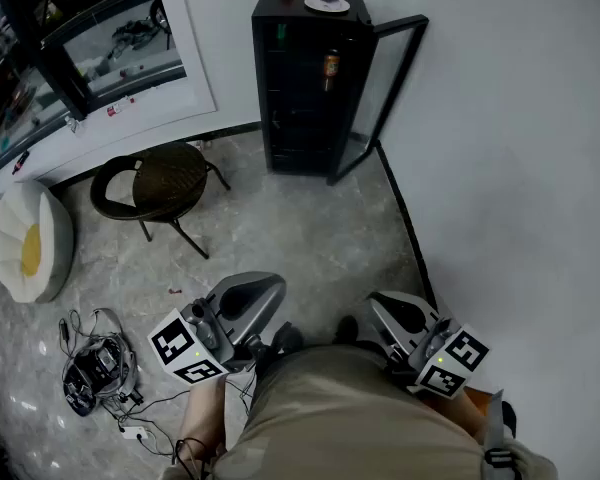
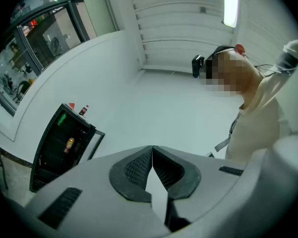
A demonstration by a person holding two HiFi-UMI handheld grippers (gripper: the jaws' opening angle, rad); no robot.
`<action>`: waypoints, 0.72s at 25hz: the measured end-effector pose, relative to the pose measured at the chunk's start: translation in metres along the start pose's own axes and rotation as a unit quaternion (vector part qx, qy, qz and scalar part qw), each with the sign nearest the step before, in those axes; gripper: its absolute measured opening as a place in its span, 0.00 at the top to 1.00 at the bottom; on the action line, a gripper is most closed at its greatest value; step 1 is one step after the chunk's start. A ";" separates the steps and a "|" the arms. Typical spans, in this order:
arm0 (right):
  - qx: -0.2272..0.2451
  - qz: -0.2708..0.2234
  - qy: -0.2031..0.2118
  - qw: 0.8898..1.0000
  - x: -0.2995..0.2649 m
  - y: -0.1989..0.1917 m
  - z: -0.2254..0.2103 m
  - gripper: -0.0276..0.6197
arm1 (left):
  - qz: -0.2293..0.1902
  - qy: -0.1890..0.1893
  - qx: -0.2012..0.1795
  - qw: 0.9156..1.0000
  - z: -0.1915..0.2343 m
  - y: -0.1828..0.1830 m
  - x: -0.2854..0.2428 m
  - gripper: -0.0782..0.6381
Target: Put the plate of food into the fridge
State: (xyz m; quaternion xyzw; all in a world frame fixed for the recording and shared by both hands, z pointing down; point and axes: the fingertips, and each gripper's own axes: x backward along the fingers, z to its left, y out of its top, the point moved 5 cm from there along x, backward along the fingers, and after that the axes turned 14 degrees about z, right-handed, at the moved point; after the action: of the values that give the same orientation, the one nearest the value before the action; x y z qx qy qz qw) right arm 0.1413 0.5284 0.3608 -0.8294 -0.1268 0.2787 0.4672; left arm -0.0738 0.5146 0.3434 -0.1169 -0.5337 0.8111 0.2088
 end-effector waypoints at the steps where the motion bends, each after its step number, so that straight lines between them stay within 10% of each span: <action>1: 0.002 0.000 0.001 1.000 0.002 0.002 -0.003 0.93 | 0.000 0.001 0.001 1.000 -0.001 0.000 -0.004 0.88; 18: 0.080 -0.025 0.011 0.996 0.056 0.033 -0.084 0.92 | 0.031 0.027 -0.028 0.999 -0.021 0.006 -0.118 0.88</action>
State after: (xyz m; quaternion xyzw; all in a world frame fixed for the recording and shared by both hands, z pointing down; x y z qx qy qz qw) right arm 0.2345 0.4779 0.3480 -0.7890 -0.1195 0.2667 0.5404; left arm 0.0380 0.4749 0.3253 -0.1607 -0.5462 0.7988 0.1943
